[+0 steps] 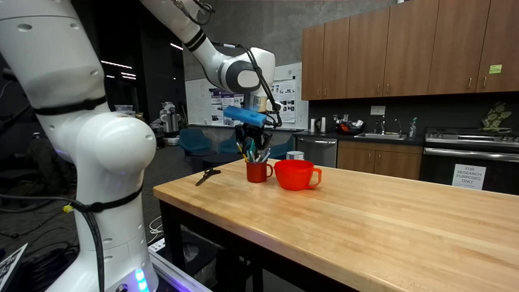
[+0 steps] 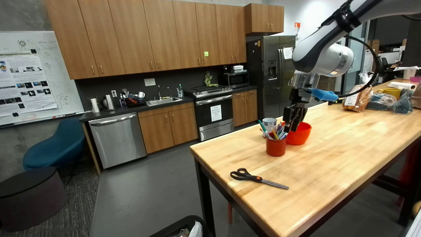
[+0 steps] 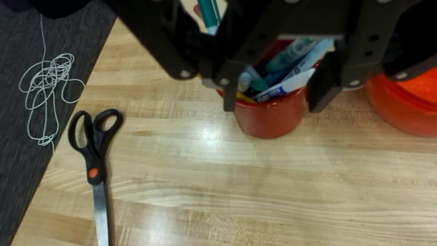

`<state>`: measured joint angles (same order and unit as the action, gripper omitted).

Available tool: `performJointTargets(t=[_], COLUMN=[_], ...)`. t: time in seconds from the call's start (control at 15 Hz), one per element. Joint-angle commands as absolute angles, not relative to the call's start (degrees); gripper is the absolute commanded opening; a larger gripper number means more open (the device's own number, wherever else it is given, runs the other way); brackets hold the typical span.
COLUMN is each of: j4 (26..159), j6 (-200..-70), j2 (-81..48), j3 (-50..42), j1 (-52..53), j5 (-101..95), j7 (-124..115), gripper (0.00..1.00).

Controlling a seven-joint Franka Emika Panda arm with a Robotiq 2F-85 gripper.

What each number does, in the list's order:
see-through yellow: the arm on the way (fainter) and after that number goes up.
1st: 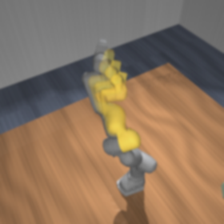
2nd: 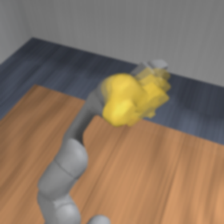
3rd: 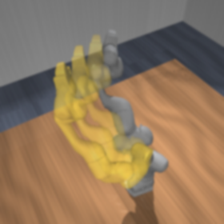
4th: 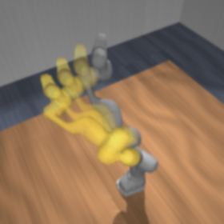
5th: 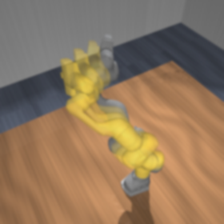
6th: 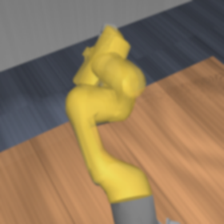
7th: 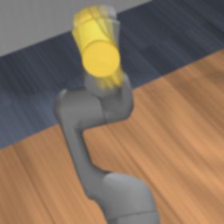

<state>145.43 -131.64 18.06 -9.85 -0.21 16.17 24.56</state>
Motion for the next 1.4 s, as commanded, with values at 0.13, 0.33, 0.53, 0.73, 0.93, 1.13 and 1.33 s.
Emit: performJointTargets(t=[0.13, 0.33, 0.53, 0.73, 0.93, 1.13, 1.33], j4=[146.2, 146.0, 145.2, 143.9, 142.2, 142.5, 143.9], j6=[-132.1, -131.5, -128.0, -123.8, -120.4, -121.9, -125.4], j2=[20.7, 21.4, 22.5, 24.9, 27.2, 27.8, 27.1], j3=[-9.6, -9.5, -8.8, -7.9, -7.0, -7.8, -9.0], j1=[0.0, 0.3, 0.5, 0.2, 0.1, 1.1, 1.6], j5=[15.9, 15.7, 14.4, 11.4, 7.7, 7.3, 8.6], j7=[24.8, 24.9, 24.2, 23.6, 23.2, 26.0, 28.4], gripper=[0.09, 0.0, 0.0, 0.0, 0.0, 0.3, 0.48])
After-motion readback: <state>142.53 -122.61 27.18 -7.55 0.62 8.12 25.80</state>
